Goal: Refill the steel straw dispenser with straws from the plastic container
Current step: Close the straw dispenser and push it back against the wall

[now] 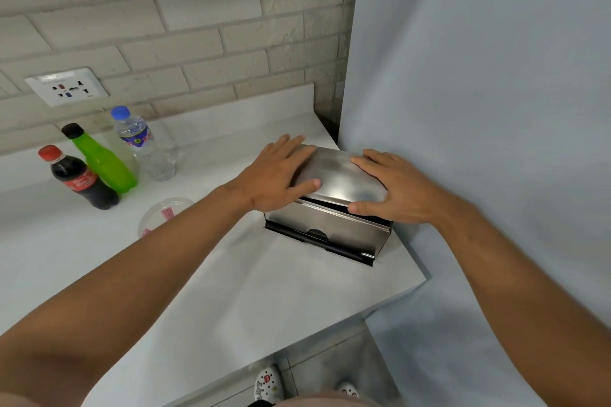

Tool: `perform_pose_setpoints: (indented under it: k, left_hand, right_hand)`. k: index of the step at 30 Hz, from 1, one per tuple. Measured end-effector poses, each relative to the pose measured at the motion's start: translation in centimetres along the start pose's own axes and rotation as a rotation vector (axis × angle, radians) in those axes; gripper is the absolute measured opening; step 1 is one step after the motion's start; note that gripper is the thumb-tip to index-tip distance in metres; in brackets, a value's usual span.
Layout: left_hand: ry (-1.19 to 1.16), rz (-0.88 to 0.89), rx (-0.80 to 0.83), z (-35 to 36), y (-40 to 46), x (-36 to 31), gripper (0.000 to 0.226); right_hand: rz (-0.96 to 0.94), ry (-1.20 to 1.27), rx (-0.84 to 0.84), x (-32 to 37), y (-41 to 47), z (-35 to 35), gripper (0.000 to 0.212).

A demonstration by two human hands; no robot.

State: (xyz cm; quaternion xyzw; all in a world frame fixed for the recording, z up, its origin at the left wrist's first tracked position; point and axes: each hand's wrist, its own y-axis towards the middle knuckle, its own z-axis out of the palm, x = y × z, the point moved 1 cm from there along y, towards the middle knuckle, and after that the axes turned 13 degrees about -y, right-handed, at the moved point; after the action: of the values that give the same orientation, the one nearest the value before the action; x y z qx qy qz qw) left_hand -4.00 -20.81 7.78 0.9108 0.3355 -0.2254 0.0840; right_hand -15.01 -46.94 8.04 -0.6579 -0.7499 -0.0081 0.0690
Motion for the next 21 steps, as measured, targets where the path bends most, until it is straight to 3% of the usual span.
perform_pose_setpoints:
  k: [3,7,21]
  left_hand:
    - [0.140,0.082,0.067,0.5,0.7,-1.3,0.080]
    - [0.221,0.121,0.037,1.4,1.0,-2.5,0.081]
    - [0.192,0.041,-0.065,3.5,0.9,-4.9,0.082]
  right_hand:
    - [0.059,0.128,-0.084,-0.4,-0.3,0.7,0.096]
    - [0.105,0.263,-0.144,-1.0,-1.1,1.9,0.078]
    - [0.177,0.419,-0.339,-0.2,-3.2,4.6,0.067]
